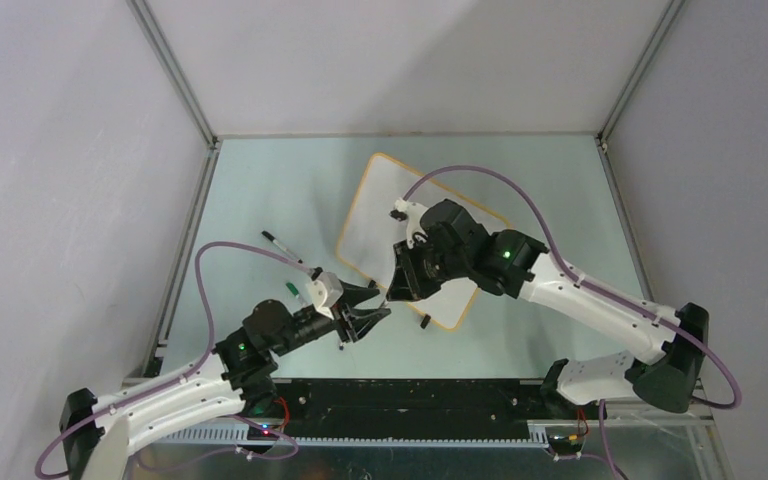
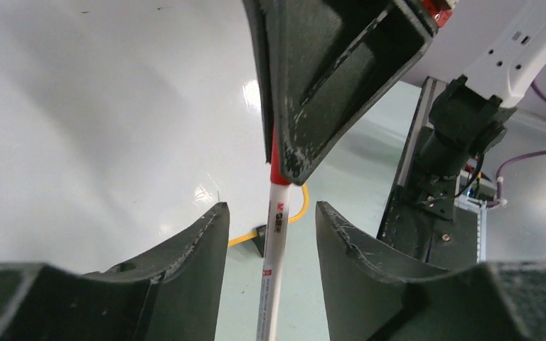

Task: Write a sentence on the whiteboard
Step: Pass from the left arm to the right, then open the pen cap of the whiteboard marker.

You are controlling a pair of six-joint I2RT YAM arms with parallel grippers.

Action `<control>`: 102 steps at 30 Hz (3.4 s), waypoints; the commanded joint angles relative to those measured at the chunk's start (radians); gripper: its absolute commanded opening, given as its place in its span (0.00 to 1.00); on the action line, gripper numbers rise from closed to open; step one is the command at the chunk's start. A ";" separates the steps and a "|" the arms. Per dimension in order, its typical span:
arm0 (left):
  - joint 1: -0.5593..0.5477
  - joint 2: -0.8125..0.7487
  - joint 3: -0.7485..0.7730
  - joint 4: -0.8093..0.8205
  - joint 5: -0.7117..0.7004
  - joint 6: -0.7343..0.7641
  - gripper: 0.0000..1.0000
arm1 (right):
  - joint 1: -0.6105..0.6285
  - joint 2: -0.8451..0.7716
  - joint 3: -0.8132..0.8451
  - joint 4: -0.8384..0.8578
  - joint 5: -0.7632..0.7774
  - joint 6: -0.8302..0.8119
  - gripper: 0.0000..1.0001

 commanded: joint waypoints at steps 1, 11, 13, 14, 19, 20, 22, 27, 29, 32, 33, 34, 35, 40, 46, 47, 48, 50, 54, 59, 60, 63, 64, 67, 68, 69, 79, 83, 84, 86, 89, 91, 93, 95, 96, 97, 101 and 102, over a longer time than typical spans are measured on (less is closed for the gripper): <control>-0.007 -0.063 -0.020 0.038 -0.044 -0.038 0.57 | -0.006 -0.091 -0.020 0.081 -0.031 0.027 0.00; -0.006 -0.256 0.037 -0.025 -0.099 -0.238 0.86 | -0.072 -0.328 -0.264 0.464 -0.212 0.149 0.00; -0.006 -0.239 0.094 -0.076 -0.059 -0.292 0.87 | -0.073 -0.353 -0.284 0.524 -0.232 0.158 0.00; -0.006 -0.231 0.114 -0.103 -0.050 -0.313 0.87 | -0.070 -0.362 -0.293 0.555 -0.233 0.159 0.00; -0.003 -0.157 0.240 -0.185 -0.012 -0.497 0.83 | -0.051 -0.437 -0.315 0.640 -0.193 0.141 0.00; 0.006 -0.145 0.255 -0.198 -0.006 -0.530 0.82 | -0.048 -0.446 -0.317 0.648 -0.190 0.139 0.00; 0.034 -0.111 0.297 -0.205 0.050 -0.588 0.82 | -0.046 -0.470 -0.325 0.663 -0.177 0.136 0.00; 0.181 -0.017 0.283 -0.031 0.319 -0.813 0.77 | -0.045 -0.518 -0.339 0.666 -0.140 0.122 0.00; 0.232 0.012 0.266 0.036 0.386 -0.883 0.76 | -0.045 -0.529 -0.342 0.666 -0.124 0.122 0.00; 0.249 0.037 0.271 0.046 0.410 -0.901 0.74 | -0.045 -0.530 -0.342 0.667 -0.113 0.120 0.00; 0.250 0.040 0.270 0.065 0.415 -0.908 0.74 | -0.047 -0.527 -0.342 0.666 -0.108 0.119 0.00; 0.252 0.045 0.268 0.075 0.424 -0.923 0.73 | -0.048 -0.522 -0.342 0.682 -0.107 0.119 0.00; 0.251 0.049 0.267 0.087 0.427 -0.930 0.72 | -0.050 -0.518 -0.342 0.695 -0.109 0.119 0.00; 0.253 0.062 0.272 0.099 0.445 -0.957 0.61 | -0.062 -0.481 -0.342 0.736 -0.130 0.134 0.00; 0.256 0.057 0.275 0.096 0.456 -0.972 0.53 | -0.077 -0.450 -0.342 0.769 -0.167 0.158 0.00; 0.256 0.056 0.274 0.096 0.457 -0.973 0.52 | -0.080 -0.446 -0.343 0.769 -0.174 0.161 0.00; 0.257 0.056 0.273 0.094 0.457 -0.972 0.50 | -0.083 -0.445 -0.342 0.768 -0.177 0.165 0.00; 0.259 0.055 0.271 0.094 0.456 -0.973 0.49 | -0.086 -0.442 -0.342 0.762 -0.186 0.168 0.00; 0.263 0.055 0.266 0.104 0.455 -0.979 0.48 | -0.089 -0.441 -0.342 0.748 -0.205 0.170 0.00; 0.263 0.057 0.261 0.132 0.462 -0.998 0.47 | -0.097 -0.442 -0.342 0.720 -0.225 0.175 0.00; 0.263 0.059 0.260 0.135 0.466 -1.004 0.47 | -0.097 -0.440 -0.343 0.719 -0.227 0.176 0.00; 0.264 0.063 0.258 0.150 0.470 -1.013 0.48 | -0.101 -0.430 -0.342 0.722 -0.247 0.185 0.00; 0.264 0.063 0.259 0.153 0.472 -1.017 0.48 | -0.102 -0.424 -0.342 0.725 -0.257 0.190 0.00; 0.265 0.066 0.259 0.160 0.482 -1.025 0.49 | -0.103 -0.412 -0.342 0.729 -0.271 0.197 0.00; 0.265 0.068 0.259 0.162 0.483 -1.025 0.48 | -0.105 -0.410 -0.343 0.732 -0.276 0.198 0.00; 0.265 0.068 0.259 0.164 0.484 -1.029 0.47 | -0.105 -0.406 -0.343 0.732 -0.279 0.198 0.00; 0.265 0.068 0.259 0.177 0.490 -1.037 0.34 | -0.105 -0.395 -0.342 0.742 -0.284 0.206 0.00; 0.270 0.059 0.259 0.178 0.487 -1.041 0.40 | -0.103 -0.395 -0.342 0.732 -0.290 0.208 0.00; 0.272 0.056 0.259 0.178 0.486 -1.043 0.41 | -0.103 -0.397 -0.342 0.728 -0.290 0.207 0.00; 0.275 0.054 0.259 0.179 0.484 -1.047 0.41 | -0.100 -0.400 -0.342 0.720 -0.287 0.202 0.00; 0.277 0.055 0.252 0.200 0.483 -1.061 0.40 | -0.088 -0.405 -0.351 0.725 -0.277 0.196 0.00; 0.277 0.061 0.247 0.222 0.488 -1.081 0.38 | -0.084 -0.410 -0.366 0.746 -0.271 0.201 0.00; 0.278 0.062 0.242 0.236 0.489 -1.088 0.36 | -0.084 -0.410 -0.376 0.760 -0.266 0.204 0.00; 0.279 0.063 0.242 0.235 0.490 -1.086 0.34 | -0.085 -0.406 -0.378 0.768 -0.266 0.205 0.00; 0.279 0.063 0.242 0.231 0.490 -1.086 0.34 | -0.084 -0.405 -0.379 0.774 -0.271 0.207 0.00; 0.278 0.061 0.243 0.230 0.491 -1.085 0.33 | -0.085 -0.401 -0.379 0.777 -0.272 0.208 0.00; 0.285 0.056 0.241 0.224 0.486 -1.083 0.36 | -0.081 -0.398 -0.379 0.779 -0.280 0.208 0.00; 0.286 0.055 0.241 0.224 0.485 -1.084 0.37 | -0.079 -0.399 -0.379 0.773 -0.276 0.204 0.00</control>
